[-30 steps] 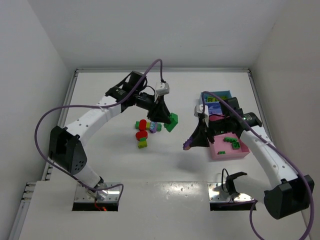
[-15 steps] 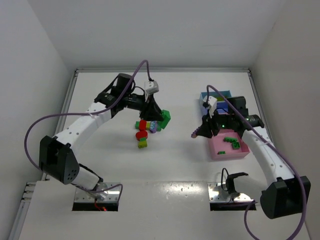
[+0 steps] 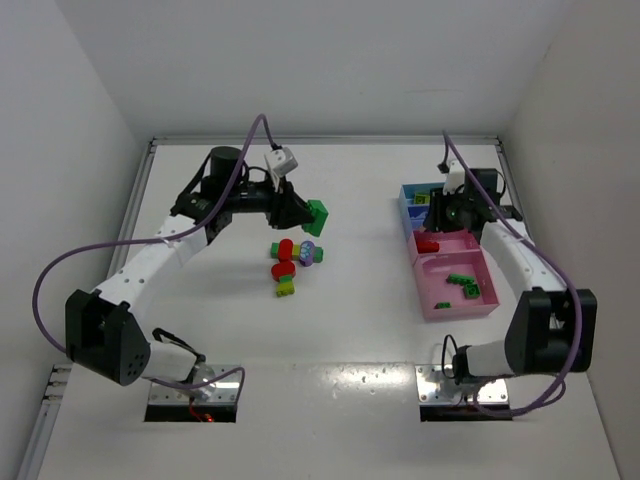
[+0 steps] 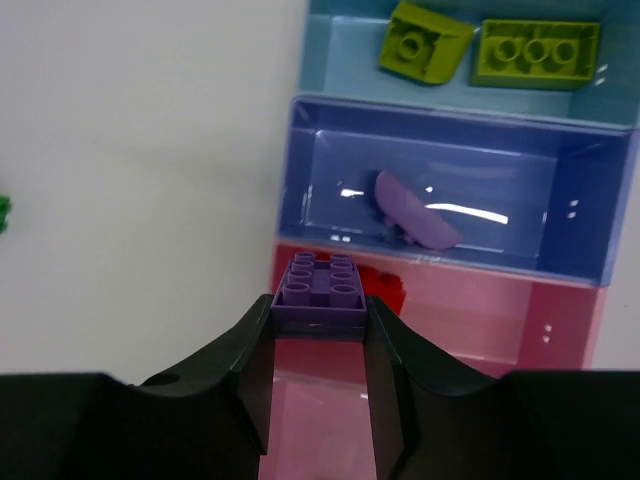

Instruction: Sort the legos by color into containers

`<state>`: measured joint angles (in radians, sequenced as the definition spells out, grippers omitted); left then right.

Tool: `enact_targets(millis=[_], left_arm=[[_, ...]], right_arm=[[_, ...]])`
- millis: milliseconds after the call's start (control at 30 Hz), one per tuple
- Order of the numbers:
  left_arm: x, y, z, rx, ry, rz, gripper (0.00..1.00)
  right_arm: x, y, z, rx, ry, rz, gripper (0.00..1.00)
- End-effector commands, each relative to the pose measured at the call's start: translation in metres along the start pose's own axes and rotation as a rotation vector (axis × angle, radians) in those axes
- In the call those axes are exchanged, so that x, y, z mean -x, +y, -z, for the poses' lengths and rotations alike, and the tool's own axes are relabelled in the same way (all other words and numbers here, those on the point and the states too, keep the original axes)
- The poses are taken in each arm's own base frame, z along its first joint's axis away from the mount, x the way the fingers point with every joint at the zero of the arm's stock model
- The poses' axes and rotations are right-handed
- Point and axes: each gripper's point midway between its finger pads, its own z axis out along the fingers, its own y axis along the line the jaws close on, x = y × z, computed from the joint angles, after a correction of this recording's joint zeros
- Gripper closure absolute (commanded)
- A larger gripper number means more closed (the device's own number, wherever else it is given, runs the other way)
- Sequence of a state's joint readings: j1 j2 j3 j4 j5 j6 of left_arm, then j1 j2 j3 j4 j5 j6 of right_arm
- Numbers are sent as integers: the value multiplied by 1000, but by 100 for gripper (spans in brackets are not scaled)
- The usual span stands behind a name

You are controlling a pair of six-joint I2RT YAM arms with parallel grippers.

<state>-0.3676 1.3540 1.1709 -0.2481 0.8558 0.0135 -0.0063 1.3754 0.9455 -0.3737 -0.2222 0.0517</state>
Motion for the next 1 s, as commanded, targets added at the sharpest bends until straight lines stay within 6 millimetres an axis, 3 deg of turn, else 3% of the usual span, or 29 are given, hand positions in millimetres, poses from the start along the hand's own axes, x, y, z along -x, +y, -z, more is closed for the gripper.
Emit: enact_targets(millis=[0,267,300,333,400,433,600,700,733,800,867,900,967], left_arm=[[9,7,1,17,-36,-12,100],[9,9,-3,7,-37,-3,100],[7,11,-4,7,-31,4,100],[7,11,-5,7,-31,4,100],[8,13,-6,7,-31,4,100],[8,13,-6,7,-31,4,100],[2,13,-10,-13,-19,28,100],[7,12,-7,-27,-29,32,100],[4,11,-9,-39,-23,48,100],[5,2,-8,-113,-31,62,100],[7,-2,-5,-187,-47,88,100],[10,-21,-1,-297,-56,89,100],[8,-28,0,-361,-51,113,100]], right_arm=[[55,-27,-1,-90,-151,-49,100],[53,-42,-33,-104,-107,-67,100],[50,-43,-36,-104,-98,-60,94],[47,-44,-39,-103,-87,-63,81],[42,-45,-44,-102,-69,-56,65],[42,-47,-44,-111,-68,-57,50],[43,-39,-44,-63,-73,-33,39],[60,-10,-29,83,-137,18,36],[71,0,-15,146,-183,46,36],[78,42,8,398,-238,123,36],[75,76,35,591,-268,175,36],[69,104,52,766,-274,204,36],[62,134,72,911,-256,238,36]])
